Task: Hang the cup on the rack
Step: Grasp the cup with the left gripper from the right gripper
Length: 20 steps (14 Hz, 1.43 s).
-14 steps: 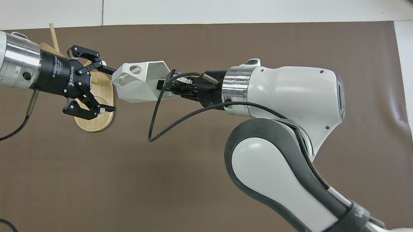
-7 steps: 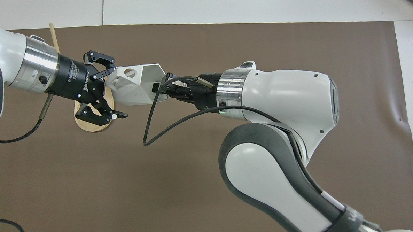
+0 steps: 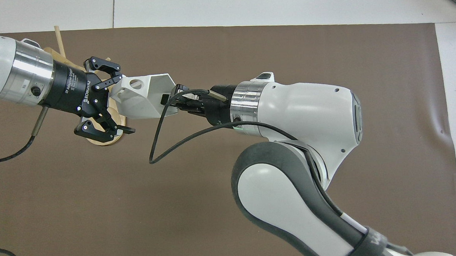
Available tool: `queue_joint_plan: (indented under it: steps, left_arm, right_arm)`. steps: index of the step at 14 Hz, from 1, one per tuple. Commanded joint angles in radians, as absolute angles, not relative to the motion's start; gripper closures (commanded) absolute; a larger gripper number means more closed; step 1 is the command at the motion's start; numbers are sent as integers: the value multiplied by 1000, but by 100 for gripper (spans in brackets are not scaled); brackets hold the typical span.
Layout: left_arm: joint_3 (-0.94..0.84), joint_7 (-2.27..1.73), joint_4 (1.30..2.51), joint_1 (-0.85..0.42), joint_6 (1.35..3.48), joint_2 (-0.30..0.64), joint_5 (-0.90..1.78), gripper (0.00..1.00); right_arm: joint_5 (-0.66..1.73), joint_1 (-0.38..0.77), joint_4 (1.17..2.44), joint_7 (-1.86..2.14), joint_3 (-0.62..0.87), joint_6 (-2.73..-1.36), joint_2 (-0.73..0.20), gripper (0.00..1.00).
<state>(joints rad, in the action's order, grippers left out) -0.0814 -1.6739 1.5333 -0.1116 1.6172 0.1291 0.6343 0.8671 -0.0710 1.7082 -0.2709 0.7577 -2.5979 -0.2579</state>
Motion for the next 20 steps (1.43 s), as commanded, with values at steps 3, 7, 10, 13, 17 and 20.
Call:
queue_joint_plan:
  steps: [3,7,10,13,17,20]
  left_arm:
    - [-75,-1686,1551,-109,1592,100,641,0]
    - [-75,-1686,1577,-118,1609,84,641,0]
    - [-75,-1686,1588,-121,1615,80,640,45]
    - [-75,-1678,1588,-117,1614,78,640,100]
    - [-71,-1678,1588,-107,1615,63,640,100]
    - [-67,-1683,1589,-97,1615,58,640,100]
  right_arm:
    - [881,-80,1712,-284,770,-2626,-262,100]
    - [881,-80,1712,-284,770,-2626,-262,100]
    - [881,-80,1712,-285,770,-2626,-262,100]
    - [881,-80,1712,-287,770,-2626,-262,100]
    - [881,-80,1712,-293,770,-2625,-262,100]
    - [882,-81,1712,-298,770,-2623,-262,66]
